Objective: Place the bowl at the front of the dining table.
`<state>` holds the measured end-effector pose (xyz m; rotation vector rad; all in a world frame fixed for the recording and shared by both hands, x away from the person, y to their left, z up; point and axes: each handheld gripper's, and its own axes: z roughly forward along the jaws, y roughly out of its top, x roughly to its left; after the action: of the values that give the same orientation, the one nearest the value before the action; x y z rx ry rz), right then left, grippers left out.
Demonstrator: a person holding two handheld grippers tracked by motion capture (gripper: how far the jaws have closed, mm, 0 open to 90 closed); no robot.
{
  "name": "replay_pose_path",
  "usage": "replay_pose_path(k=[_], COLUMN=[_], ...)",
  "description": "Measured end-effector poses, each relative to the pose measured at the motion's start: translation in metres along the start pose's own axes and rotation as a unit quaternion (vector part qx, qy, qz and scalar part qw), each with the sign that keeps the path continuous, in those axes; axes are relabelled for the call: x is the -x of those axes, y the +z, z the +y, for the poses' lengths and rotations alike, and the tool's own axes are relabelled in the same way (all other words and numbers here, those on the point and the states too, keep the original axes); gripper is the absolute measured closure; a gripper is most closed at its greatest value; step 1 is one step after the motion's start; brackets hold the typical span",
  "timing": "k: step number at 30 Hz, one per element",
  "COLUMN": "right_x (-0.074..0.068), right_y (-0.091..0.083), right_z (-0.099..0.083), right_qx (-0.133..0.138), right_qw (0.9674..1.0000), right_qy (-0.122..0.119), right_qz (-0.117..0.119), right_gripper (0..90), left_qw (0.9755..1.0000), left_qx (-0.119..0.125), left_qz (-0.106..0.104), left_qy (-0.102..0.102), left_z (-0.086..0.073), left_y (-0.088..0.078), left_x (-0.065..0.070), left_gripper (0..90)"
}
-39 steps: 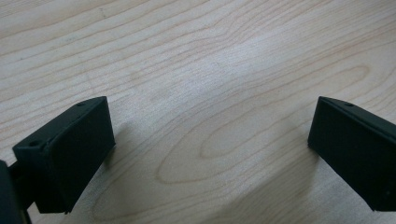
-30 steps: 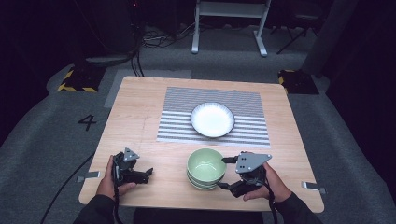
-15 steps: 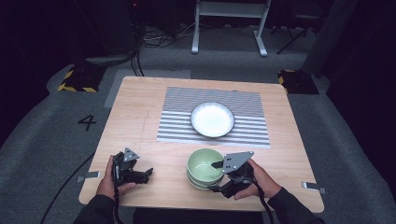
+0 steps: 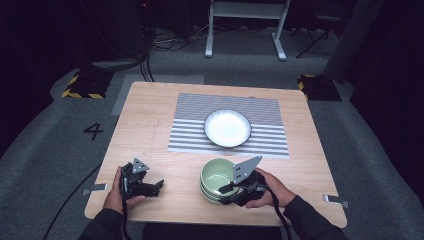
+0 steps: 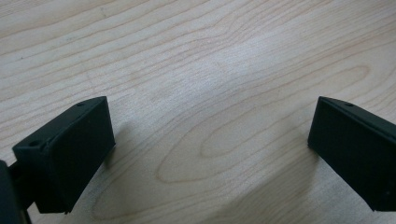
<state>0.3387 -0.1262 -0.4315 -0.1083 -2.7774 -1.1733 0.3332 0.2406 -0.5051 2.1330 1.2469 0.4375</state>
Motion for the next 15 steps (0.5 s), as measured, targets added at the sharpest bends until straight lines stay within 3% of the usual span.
replay_pose_path(k=[3, 10, 15], right_x=[0.0010, -0.0036, -0.0049], right_y=[0.0009, 0.0010, 0.0012], right_z=[0.0004, 0.0037, 0.0060], right_qx=[0.001, -0.003, 0.000], right_qw=[0.9999, 0.9998, 1.0000], right_qy=[0.003, -0.017, -0.001], right_qz=[0.014, 0.002, 0.002], right_gripper=[72.0, 75.5, 76.4], left_qw=[1.0000, 1.0000, 1.0000], left_qx=[0.000, 0.000, 0.000], left_qz=[0.000, 0.000, 0.000], left_qy=[0.000, 0.000, 0.000], left_z=[0.0000, 0.0000, 0.0000], left_y=[0.0000, 0.0000, 0.0000], left_x=[0.0000, -0.0001, 0.0000], left_gripper=[0.3, 0.3, 0.4])
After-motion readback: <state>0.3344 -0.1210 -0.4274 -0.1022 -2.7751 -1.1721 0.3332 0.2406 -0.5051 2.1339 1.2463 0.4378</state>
